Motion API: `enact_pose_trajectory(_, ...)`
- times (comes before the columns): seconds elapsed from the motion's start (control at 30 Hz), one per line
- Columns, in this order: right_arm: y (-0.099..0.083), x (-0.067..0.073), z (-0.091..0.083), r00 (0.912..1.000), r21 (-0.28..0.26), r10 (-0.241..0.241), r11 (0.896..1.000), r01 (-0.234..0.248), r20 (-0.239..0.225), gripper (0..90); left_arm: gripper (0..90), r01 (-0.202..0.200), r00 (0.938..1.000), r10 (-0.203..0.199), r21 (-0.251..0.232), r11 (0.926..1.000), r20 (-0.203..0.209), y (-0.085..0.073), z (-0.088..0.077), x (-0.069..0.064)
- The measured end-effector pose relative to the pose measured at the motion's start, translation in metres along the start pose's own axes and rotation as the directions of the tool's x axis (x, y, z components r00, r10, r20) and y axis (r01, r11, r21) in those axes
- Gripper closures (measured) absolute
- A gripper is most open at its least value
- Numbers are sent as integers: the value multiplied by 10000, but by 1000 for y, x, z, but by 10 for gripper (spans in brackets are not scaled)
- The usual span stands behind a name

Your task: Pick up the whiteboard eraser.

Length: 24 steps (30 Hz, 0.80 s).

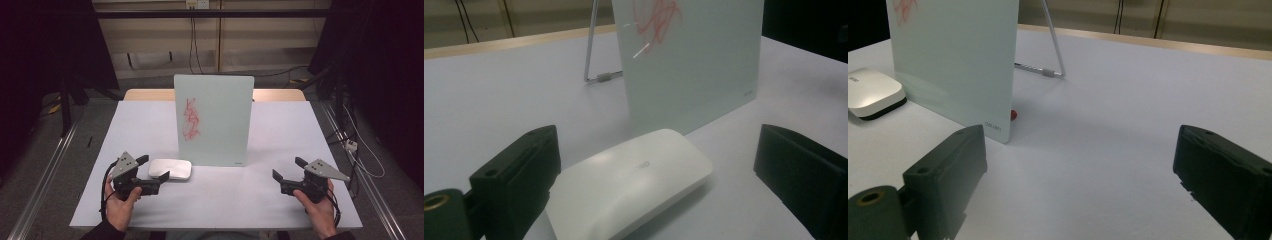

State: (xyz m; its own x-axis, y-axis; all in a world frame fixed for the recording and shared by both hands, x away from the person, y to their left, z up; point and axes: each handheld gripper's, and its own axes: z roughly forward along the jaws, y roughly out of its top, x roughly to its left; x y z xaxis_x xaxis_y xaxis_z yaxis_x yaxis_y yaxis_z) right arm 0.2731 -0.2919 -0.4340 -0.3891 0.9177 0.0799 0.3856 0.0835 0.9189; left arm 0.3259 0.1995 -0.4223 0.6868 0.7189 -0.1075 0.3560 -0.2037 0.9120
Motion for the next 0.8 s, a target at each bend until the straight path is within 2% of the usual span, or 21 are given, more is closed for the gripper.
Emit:
enact_pose_trajectory(0.17, 0, -1, 0, 10000, 79, 2, 10000, -2, -20, 67, 47, 60, 10000, -60, 150, 9999, -4, 1, 2, 1)
enact_pose_trajectory(0.2, 0, -1, 1, 9999, 76, 66, 9999, -65, -84, 68, 47, 24, 10000, -24, 142, 9999, -19, 1, 2, 1)
enact_pose_trajectory(0.23, 0, -1, 1, 9999, 76, 79, 9999, -78, -88, 67, 47, -173, 9998, 171, 225, 9996, 111, 2, 2, 1)
enact_pose_trajectory(0.3, 0, -1, 1, 9999, 98, 94, 9999, -93, -125, 68, 47, -174, 9997, 169, 299, 9994, 159, 3, 2, 1)
enact_pose_trajectory(0.33, 0, -1, 0, 9997, 122, 149, 9998, -147, -176, 68, 48, -168, 9993, 151, 513, 9985, 331, 4, 3, 2)
enact_pose_trajectory(0.43, 0, -1, 0, 9997, 117, 148, 9998, -145, -208, 67, 55, -208, 9995, 190, 754, 9969, 238, 4, 5, 2)
enact_pose_trajectory(0.47, 0, -1, 1, 9997, 110, 142, 9998, -140, -204, 67, 61, -241, 9991, 203, 1011, 9946, 385, 5, 7, 2)
enact_pose_trajectory(0.57, 0, -1, 2, 9995, 191, 146, 9997, -141, -267, 68, 61, -312, 9980, 247, 1128, 9931, 585, 6, 9, 5)
enact_pose_trajectory(0.67, 0, 0, 2, 9995, 194, 138, 9997, -132, -288, 67, 61, -491, 9970, 401, 1423, 9886, 656, 10, 10, 6)
enact_pose_trajectory(0.73, 0, -1, 2, 9995, 215, 152, 9997, -145, -290, 67, 61, -457, 9979, 378, 1622, 9857, 517, 12, 13, 6)
enact_pose_trajectory(0.77, 0, -1, 2, 9995, 229, 143, 9996, -136, -293, 67, 64, -596, 9972, 506, 1744, 9829, 560, 13, 15, 6)
enact_pose_trajectory(0.8, 0, 0, 3, 9995, 251, 153, 9996, -146, -276, 67, 65, -693, 9954, 542, 2015, 9770, 796, 13, 17, 6)
